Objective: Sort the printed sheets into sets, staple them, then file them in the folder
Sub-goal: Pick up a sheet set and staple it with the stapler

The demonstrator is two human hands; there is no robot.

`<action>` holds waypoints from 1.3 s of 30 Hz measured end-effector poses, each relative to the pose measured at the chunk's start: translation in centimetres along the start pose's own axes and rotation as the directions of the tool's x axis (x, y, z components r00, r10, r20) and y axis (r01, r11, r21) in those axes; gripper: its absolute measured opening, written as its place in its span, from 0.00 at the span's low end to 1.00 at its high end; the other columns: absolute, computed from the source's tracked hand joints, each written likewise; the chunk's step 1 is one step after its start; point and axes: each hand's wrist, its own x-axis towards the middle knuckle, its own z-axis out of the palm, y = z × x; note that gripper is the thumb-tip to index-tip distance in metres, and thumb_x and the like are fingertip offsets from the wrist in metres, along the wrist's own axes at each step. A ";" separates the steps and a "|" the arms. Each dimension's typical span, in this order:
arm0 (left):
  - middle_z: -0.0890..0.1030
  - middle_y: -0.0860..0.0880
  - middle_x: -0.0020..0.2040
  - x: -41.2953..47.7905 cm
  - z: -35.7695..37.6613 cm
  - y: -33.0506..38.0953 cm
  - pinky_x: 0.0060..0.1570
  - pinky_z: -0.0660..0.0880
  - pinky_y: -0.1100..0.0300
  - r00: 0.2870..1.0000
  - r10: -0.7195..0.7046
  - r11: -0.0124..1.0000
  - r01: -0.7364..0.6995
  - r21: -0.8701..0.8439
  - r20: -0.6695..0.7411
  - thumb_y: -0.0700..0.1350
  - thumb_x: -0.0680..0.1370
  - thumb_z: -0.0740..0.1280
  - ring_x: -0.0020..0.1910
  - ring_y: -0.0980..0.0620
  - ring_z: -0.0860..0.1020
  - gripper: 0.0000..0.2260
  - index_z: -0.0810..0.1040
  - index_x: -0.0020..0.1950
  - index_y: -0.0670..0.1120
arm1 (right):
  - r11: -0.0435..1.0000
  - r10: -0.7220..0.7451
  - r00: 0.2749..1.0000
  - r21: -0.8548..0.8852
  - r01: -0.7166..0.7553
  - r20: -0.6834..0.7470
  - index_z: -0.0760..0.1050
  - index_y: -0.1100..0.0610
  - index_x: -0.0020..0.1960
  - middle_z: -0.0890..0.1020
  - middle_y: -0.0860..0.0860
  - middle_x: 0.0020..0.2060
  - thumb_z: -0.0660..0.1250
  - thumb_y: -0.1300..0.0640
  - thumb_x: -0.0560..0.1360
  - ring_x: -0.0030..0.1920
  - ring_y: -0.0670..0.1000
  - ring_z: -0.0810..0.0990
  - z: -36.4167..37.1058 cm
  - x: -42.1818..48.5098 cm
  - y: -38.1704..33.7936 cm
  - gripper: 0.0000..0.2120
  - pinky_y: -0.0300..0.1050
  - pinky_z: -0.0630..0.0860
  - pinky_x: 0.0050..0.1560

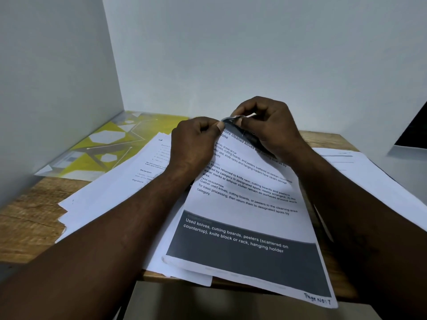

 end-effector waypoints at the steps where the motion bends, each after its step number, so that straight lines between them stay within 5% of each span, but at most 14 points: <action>1: 0.85 0.59 0.36 0.0 0.0 0.0 0.41 0.74 0.62 1.000 -0.004 1.000 0.004 -0.002 0.001 0.51 0.80 0.73 0.38 0.59 0.81 0.10 0.85 0.38 0.56 | 1.000 0.006 1.000 0.010 -0.006 0.008 0.83 0.60 0.49 0.86 0.53 0.38 0.74 0.68 0.77 0.28 0.45 0.77 0.0 0.0 0.1 0.04 0.38 0.72 0.32; 5: 0.86 0.55 0.38 -0.1 0.0 -0.1 0.43 0.76 0.58 1.000 -0.006 1.000 0.007 -0.015 0.003 0.50 0.80 0.73 0.41 0.53 0.84 0.09 0.86 0.40 0.53 | 1.000 0.004 1.000 0.018 -0.004 -0.007 0.84 0.60 0.48 0.87 0.60 0.42 0.75 0.67 0.76 0.35 0.52 0.81 -0.1 0.0 0.6 0.04 0.43 0.75 0.37; 12: 0.86 0.55 0.38 0.0 -0.1 0.0 0.41 0.75 0.61 1.000 -0.018 1.000 0.018 -0.024 -0.001 0.51 0.80 0.73 0.40 0.58 0.82 0.08 0.88 0.42 0.52 | 1.000 0.008 1.000 0.023 -0.007 -0.015 0.86 0.57 0.47 0.88 0.61 0.41 0.76 0.66 0.75 0.36 0.57 0.81 0.0 0.2 0.9 0.05 0.47 0.73 0.39; 16: 0.86 0.56 0.38 0.0 0.0 0.0 0.41 0.75 0.62 1.000 -0.017 1.000 0.017 -0.019 -0.001 0.51 0.80 0.72 0.40 0.59 0.83 0.08 0.88 0.44 0.52 | 0.999 0.000 0.999 0.032 0.001 -0.033 0.87 0.55 0.45 0.88 0.60 0.43 0.75 0.66 0.73 0.44 0.75 0.83 0.1 0.4 1.2 0.07 0.64 0.78 0.44; 19: 0.86 0.57 0.37 0.0 0.0 -0.1 0.38 0.72 0.65 1.000 -0.006 1.000 0.006 -0.010 0.000 0.51 0.80 0.72 0.37 0.62 0.80 0.08 0.88 0.43 0.52 | 0.999 -0.006 0.999 0.042 0.008 -0.035 0.88 0.53 0.44 0.88 0.59 0.45 0.75 0.67 0.72 0.49 0.75 0.83 0.2 0.4 1.2 0.09 0.75 0.79 0.52; 22: 0.86 0.57 0.38 0.0 0.0 -0.2 0.38 0.73 0.66 1.000 -0.013 1.000 0.013 -0.020 0.001 0.51 0.80 0.72 0.38 0.62 0.81 0.08 0.89 0.45 0.52 | 1.000 -0.020 0.999 0.006 0.021 -0.050 0.87 0.56 0.46 0.89 0.56 0.46 0.75 0.66 0.72 0.48 0.67 0.86 0.2 0.4 1.2 0.07 0.69 0.81 0.53; 24: 0.86 0.57 0.38 0.0 0.0 -0.2 0.39 0.73 0.66 1.000 -0.014 1.000 0.014 -0.020 -0.002 0.51 0.80 0.72 0.39 0.61 0.82 0.08 0.89 0.45 0.51 | 1.000 -0.018 0.999 -0.006 0.018 -0.047 0.87 0.57 0.47 0.88 0.55 0.43 0.75 0.66 0.73 0.39 0.59 0.86 0.2 0.4 1.2 0.06 0.60 0.81 0.41; 27: 0.86 0.58 0.38 0.1 0.0 -0.2 0.38 0.72 0.68 1.000 -0.025 0.999 0.025 -0.030 -0.013 0.51 0.80 0.73 0.38 0.63 0.81 0.08 0.88 0.43 0.53 | 1.000 -0.023 1.000 -0.009 0.022 -0.018 0.87 0.54 0.48 0.84 0.53 0.32 0.74 0.65 0.76 0.27 0.50 0.72 0.3 0.2 1.3 0.07 0.44 0.67 0.33; 33: 0.86 0.59 0.37 0.1 0.0 -0.2 0.38 0.72 0.67 1.000 -0.020 1.000 0.020 -0.023 -0.018 0.50 0.80 0.73 0.37 0.64 0.80 0.08 0.87 0.41 0.55 | 0.997 -0.071 0.997 0.022 0.072 -0.020 0.88 0.52 0.46 0.87 0.62 0.44 0.71 0.67 0.75 0.43 0.76 0.81 0.6 0.2 1.6 0.11 0.62 0.76 0.42; 35: 0.86 0.59 0.37 0.0 0.0 -0.1 0.37 0.71 0.68 1.000 -0.018 1.000 0.018 -0.019 -0.017 0.50 0.80 0.73 0.37 0.65 0.79 0.08 0.87 0.41 0.55 | 0.996 -0.083 0.996 0.012 0.083 -0.028 0.87 0.57 0.46 0.88 0.58 0.47 0.70 0.71 0.75 0.46 0.68 0.85 0.6 0.1 1.4 0.11 0.62 0.80 0.45; 37: 0.86 0.59 0.37 0.0 0.0 -0.1 0.38 0.71 0.68 1.000 -0.018 1.000 0.018 -0.016 -0.013 0.50 0.80 0.72 0.37 0.65 0.80 0.09 0.86 0.41 0.55 | 0.996 -0.090 0.996 0.022 0.091 -0.026 0.86 0.61 0.46 0.87 0.58 0.48 0.69 0.74 0.74 0.46 0.55 0.87 0.6 0.1 1.2 0.11 0.46 0.80 0.46; 39: 0.86 0.59 0.37 0.0 0.0 0.0 0.37 0.71 0.69 1.000 -0.013 1.000 0.013 -0.007 -0.010 0.50 0.80 0.72 0.37 0.65 0.79 0.09 0.86 0.40 0.55 | 0.994 -0.112 0.993 0.017 0.112 -0.024 0.86 0.62 0.46 0.87 0.59 0.48 0.69 0.76 0.74 0.48 0.53 0.86 0.6 0.1 1.2 0.12 0.41 0.80 0.49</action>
